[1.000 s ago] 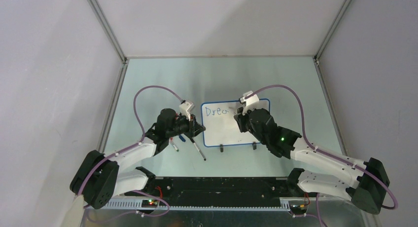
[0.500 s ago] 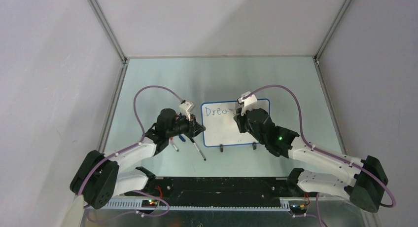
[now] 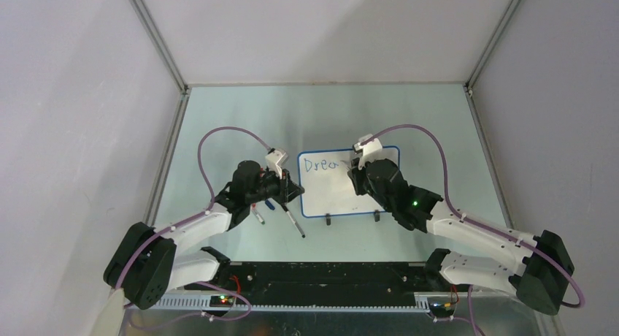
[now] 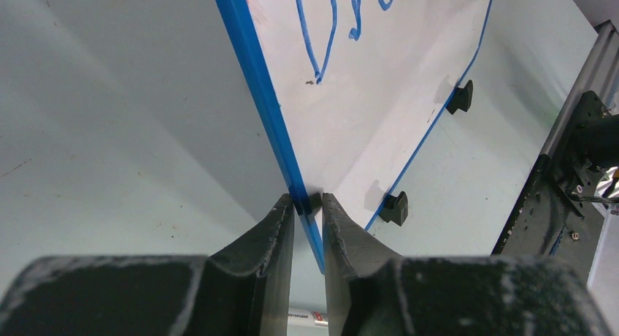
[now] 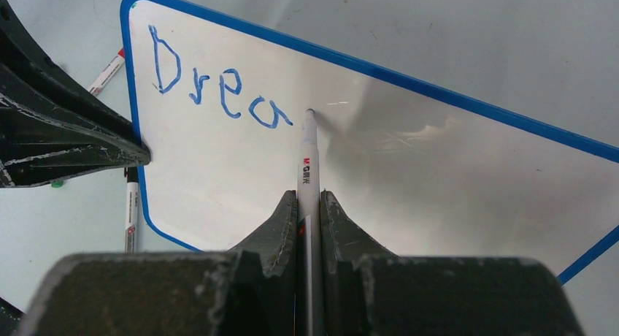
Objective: Write a sentence on the whiteboard
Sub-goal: Write a sentence with the whiteboard marker.
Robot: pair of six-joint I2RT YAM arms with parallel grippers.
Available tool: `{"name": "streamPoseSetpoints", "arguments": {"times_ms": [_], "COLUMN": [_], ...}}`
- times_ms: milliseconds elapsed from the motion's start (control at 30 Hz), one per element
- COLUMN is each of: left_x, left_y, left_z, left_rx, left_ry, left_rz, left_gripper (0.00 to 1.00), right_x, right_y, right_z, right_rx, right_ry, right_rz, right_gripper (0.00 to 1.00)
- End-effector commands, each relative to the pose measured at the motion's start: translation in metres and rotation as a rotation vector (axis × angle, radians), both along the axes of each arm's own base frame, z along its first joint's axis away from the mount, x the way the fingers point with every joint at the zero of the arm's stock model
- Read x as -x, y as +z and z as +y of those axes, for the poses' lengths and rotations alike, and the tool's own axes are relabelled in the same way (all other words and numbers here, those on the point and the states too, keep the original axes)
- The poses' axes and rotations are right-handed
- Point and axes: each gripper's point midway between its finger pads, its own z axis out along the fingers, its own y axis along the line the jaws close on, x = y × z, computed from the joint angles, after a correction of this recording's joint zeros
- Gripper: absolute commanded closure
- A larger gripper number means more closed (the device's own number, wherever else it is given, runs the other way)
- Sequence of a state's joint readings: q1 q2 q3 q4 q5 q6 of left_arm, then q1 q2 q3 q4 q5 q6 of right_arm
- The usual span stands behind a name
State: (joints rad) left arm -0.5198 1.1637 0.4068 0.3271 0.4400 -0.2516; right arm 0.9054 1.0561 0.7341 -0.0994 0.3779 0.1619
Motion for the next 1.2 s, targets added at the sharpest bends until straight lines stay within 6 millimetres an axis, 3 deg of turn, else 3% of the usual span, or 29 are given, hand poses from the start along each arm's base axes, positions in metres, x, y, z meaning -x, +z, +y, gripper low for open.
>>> {"name": "streamPoseSetpoints", "arguments": {"times_ms": [0, 700, 1167], "left_x": [0.000, 0.001, 0.001], "left_y": [0.015, 0.015, 0.016], "left_z": [-0.008, -0.007, -0.008], "left_rx": [0.024, 0.022, 0.021], "left_ry": [-0.046, -0.043, -0.045], "left_rz": [-0.071, -0.072, -0.076], "left_gripper": [0.75, 0.75, 0.75], "right_x": [-0.006, 0.004, -0.004], "right_y": [0.010, -0.004, 0.004], "right_z": [0.001, -0.002, -0.001], "right_rx": [-0.015, 0.033, 0.028], "right_ry": [-0.021, 0.012, -0.007], "right_rz": [-0.014, 0.040, 0.016], "right_gripper": [1.00, 1.00, 1.00]}}
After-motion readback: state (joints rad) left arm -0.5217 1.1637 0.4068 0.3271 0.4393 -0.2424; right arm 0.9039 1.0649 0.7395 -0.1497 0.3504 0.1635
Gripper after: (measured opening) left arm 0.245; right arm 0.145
